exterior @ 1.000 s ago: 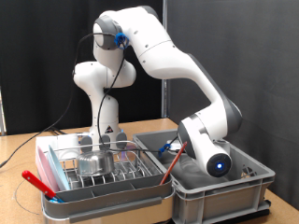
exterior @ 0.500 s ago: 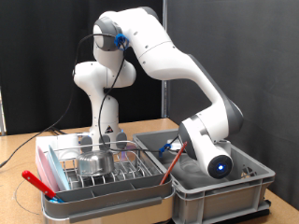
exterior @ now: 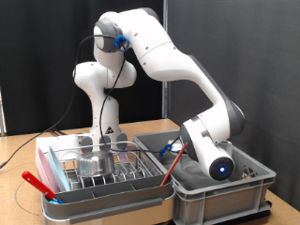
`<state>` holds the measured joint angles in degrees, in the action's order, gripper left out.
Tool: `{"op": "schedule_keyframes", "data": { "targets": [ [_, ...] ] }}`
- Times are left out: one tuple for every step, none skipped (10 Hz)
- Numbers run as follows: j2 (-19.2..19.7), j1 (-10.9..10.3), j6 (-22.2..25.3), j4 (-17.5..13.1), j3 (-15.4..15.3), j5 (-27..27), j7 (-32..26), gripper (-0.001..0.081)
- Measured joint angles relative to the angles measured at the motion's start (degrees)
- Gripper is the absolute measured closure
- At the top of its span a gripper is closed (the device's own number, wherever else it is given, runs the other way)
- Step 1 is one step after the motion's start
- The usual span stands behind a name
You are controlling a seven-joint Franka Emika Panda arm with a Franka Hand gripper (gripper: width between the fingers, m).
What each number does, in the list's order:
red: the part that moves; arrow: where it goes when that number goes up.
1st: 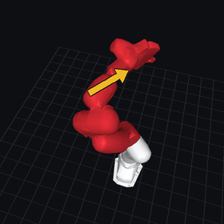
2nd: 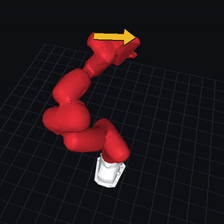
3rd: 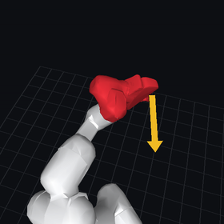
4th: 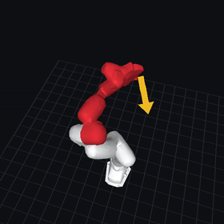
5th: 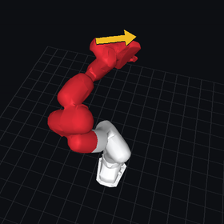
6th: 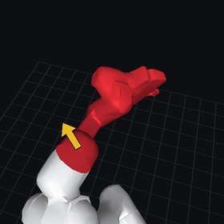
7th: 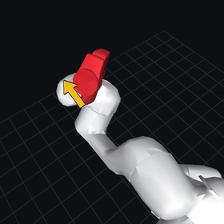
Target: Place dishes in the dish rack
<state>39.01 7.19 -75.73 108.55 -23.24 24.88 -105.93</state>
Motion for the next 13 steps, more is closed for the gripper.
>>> {"op": "schedule_keyframes", "data": {
  "targets": [
    [0.0, 0.0, 0.5, -0.3, 0.0, 0.1, 0.1, 0.0699],
    [0.0, 0.0, 0.5, -0.3, 0.0, 0.1, 0.1, 0.0699],
    [0.0, 0.0, 0.5, -0.3, 0.0, 0.1, 0.1, 0.07],
    [0.0, 0.0, 0.5, -0.3, 0.0, 0.1, 0.1, 0.07],
    [0.0, 0.0, 0.5, -0.3, 0.0, 0.1, 0.1, 0.07],
    [0.0, 0.0, 0.5, -0.3, 0.0, 0.1, 0.1, 0.07],
    [0.0, 0.0, 0.5, -0.3, 0.0, 0.2, 0.1, 0.07],
    [0.0, 0.0, 0.5, -0.3, 0.0, 0.3, 0.1, 0.07],
    [0.0, 0.0, 0.5, -0.3, 0.1, 0.6, 0.1, 0.07],
    [-0.1, 0.1, 0.5, -0.5, 0.0, 0.9, 0.0, 0.07],
    [-0.4, 0.2, 0.5, -0.9, 0.0, 1.2, -0.4, 0.07],
    [-1.1, 0.4, 0.6, -1.3, -0.3, 1.6, -1.1, 0.07],
    [-2.2, 0.5, 0.9, -1.6, -0.9, 2.1, -1.3, 0.07]
  ]
}}
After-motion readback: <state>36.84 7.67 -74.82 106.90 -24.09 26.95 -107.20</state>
